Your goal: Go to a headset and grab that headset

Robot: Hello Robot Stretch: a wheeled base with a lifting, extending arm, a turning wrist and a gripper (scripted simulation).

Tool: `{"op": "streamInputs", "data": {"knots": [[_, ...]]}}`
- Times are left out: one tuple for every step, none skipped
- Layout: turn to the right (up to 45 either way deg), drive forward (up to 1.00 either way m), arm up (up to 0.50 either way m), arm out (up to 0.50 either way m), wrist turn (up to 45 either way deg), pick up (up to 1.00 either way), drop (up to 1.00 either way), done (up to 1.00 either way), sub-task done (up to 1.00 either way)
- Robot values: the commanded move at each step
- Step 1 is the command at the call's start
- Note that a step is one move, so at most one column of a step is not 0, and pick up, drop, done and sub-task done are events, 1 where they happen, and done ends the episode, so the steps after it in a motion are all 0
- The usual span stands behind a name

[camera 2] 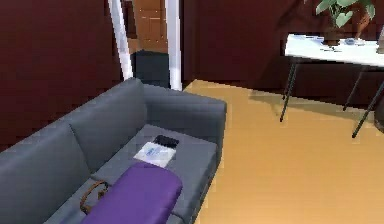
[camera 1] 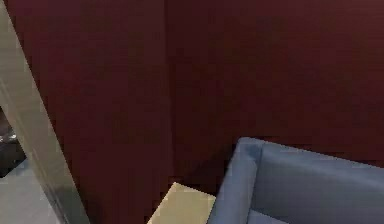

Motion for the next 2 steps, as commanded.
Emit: {"op": "streamInputs", "data": {"knots": [[-30.0,0.00,0.00,0.00,0.0,0.00,0.00,0.00,0.00],[-3.0,0.00,0.00,0.00,0.0,0.00,0.00,0.00,0.00]]}}
